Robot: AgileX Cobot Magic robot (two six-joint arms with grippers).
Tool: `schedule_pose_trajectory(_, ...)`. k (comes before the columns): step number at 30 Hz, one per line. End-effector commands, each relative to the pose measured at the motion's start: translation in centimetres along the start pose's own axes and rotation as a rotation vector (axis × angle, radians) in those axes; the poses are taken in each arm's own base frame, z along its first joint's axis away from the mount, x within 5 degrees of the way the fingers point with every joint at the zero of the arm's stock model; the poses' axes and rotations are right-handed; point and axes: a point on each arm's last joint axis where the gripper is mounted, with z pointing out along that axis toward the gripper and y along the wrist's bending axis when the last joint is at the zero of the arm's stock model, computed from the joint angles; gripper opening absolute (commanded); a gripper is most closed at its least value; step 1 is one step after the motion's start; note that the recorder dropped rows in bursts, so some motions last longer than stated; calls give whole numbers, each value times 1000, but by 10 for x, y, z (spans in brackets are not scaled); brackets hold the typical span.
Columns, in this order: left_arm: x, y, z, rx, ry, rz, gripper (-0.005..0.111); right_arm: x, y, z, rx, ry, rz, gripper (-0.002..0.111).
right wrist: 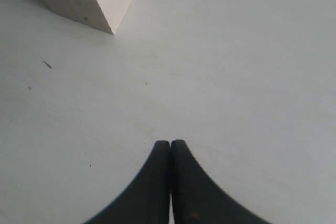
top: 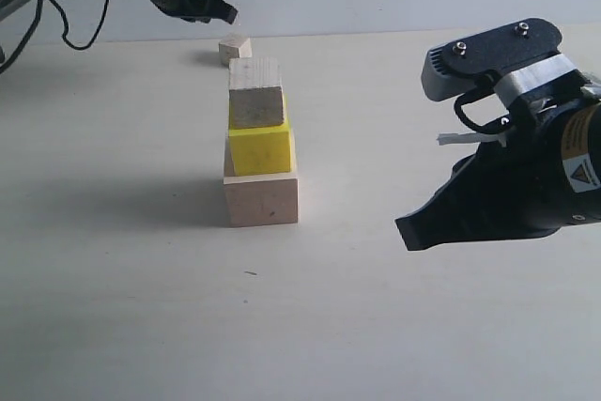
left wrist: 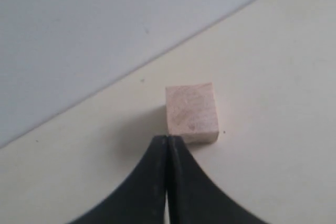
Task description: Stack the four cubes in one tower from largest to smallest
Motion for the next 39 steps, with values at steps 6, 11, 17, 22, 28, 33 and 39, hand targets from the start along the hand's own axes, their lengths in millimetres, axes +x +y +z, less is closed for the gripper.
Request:
schedule_pose_trajectory(6,3,2,9,32,-67,-28,0,1,0,-1,-5,-7,-1,0)
schedule_pose_trajectory(11,1,-7,16,87,-131,-29,0,1,0,-1,-5,-7,-1,0)
schedule_pose_trajectory(17,5,-11,28,67,-153,-22,0,1,0,-1,-5,-7,-1,0)
schedule_pose_trajectory(22,12,-11,38,62,-147,-31,0,1,0,-1,-5,-7,-1,0)
schedule_pose_trajectory(28,20,-11,49,55,-147,-40,0,1,0,-1,-5,-7,-1,0)
schedule_pose_trajectory(33,22,-11,52,48,-153,-40,0,1,0,-1,-4,-8,-3,0)
schedule_pose_trajectory(39,22,-11,53,44,-159,-42,0,1,0,-1,-4,-8,-3,0)
